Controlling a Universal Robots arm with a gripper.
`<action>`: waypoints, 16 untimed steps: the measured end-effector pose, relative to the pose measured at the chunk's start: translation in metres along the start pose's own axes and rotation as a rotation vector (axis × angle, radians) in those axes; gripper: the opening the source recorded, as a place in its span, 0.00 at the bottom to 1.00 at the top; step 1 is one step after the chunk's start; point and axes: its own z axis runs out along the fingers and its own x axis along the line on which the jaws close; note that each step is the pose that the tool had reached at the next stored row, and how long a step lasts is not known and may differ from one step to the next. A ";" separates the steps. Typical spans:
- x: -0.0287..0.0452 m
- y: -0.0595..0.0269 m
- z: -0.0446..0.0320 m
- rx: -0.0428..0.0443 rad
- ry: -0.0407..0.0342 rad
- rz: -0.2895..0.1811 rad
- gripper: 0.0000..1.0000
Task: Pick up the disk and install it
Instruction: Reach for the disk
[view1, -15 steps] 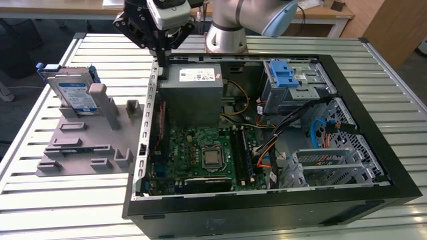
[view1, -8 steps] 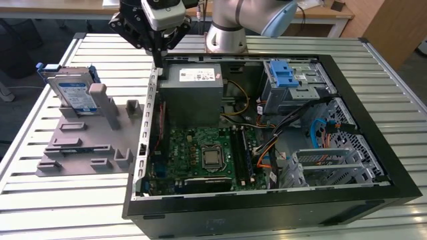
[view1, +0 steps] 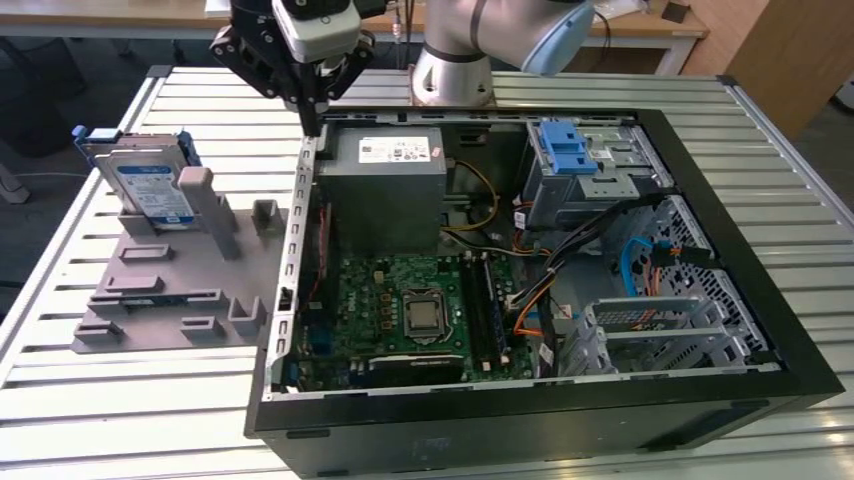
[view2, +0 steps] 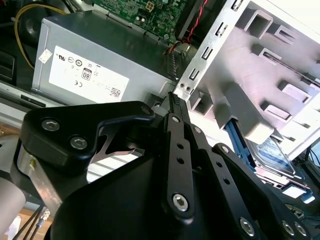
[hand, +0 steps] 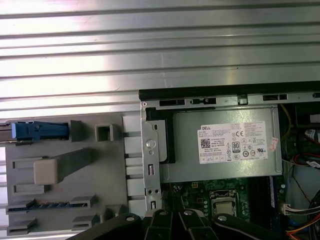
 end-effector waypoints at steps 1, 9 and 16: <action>0.0008 -0.0001 0.0001 0.0000 0.0000 0.000 0.11; 0.0081 -0.0006 0.0009 0.0000 0.0000 0.000 0.11; 0.0139 -0.0010 0.0014 0.0000 0.0000 0.000 0.11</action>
